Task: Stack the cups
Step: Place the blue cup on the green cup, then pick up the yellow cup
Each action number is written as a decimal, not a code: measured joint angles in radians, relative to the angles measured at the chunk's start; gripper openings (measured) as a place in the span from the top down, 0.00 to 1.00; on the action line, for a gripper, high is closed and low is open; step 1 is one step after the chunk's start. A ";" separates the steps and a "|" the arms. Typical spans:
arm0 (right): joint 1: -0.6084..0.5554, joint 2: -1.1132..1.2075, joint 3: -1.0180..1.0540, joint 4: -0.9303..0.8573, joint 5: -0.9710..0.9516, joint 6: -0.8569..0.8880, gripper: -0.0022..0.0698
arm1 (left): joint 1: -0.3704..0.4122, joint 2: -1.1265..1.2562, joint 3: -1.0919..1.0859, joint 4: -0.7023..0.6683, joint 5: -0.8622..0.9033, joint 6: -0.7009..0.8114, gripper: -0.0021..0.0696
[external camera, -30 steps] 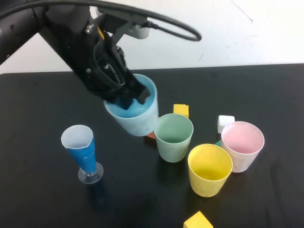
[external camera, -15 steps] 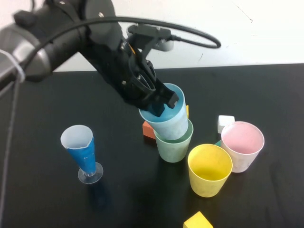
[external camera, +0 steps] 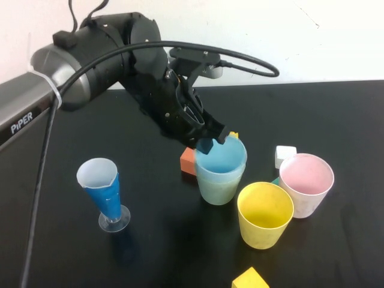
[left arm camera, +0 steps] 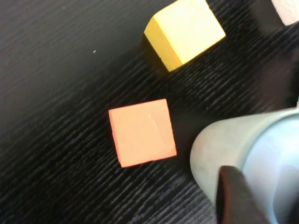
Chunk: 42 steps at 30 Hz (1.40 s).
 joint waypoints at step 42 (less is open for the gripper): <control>0.212 1.154 -1.139 0.007 0.704 -1.030 0.97 | 0.000 -1.132 1.024 0.077 -0.295 -0.027 0.97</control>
